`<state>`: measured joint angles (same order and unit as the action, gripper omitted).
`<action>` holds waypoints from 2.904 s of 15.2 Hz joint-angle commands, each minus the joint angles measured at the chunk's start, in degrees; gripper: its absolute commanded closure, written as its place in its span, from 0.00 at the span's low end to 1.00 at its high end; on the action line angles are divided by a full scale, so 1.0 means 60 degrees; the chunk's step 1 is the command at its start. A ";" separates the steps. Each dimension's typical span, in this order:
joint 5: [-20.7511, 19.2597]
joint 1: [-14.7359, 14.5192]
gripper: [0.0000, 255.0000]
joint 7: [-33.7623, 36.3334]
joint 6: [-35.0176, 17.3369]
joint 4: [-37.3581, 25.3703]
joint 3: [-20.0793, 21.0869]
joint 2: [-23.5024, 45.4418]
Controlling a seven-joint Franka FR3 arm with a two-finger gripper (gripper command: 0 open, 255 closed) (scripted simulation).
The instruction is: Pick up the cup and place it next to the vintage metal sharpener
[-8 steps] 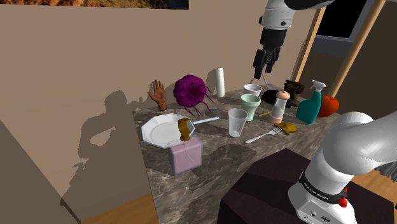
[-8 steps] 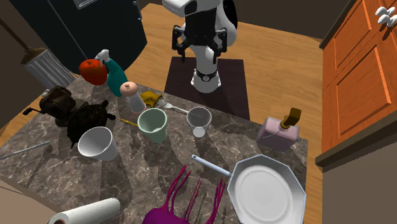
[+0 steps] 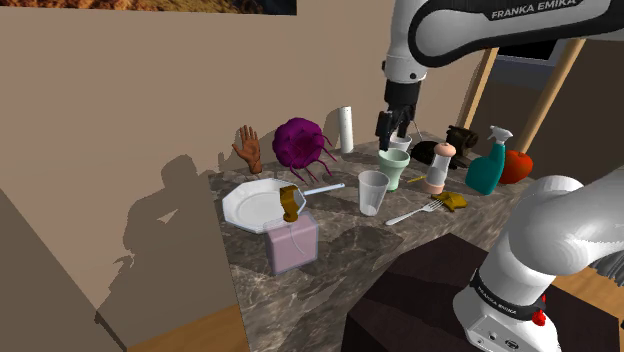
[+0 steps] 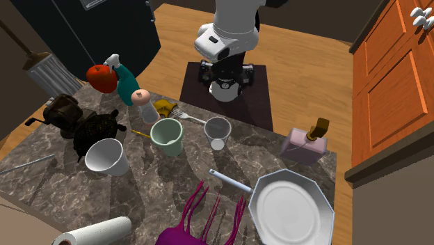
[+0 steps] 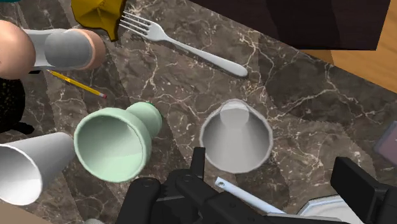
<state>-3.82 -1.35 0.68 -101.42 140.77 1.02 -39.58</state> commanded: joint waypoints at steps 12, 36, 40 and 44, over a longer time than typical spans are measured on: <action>-0.0633 -0.0053 0.00 0.1271 -0.3503 0.1419 0.1040 0.2613; -0.0764 0.0034 1.00 0.1324 -0.4188 0.1789 0.1006 0.2925; -0.0677 -0.0003 1.00 0.1195 -0.3589 0.1503 0.0976 0.2603; -0.0608 -0.0031 1.00 0.1081 -0.3003 0.1184 0.0948 0.2328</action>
<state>-7.52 -1.55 7.46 -120.33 148.26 6.84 -25.10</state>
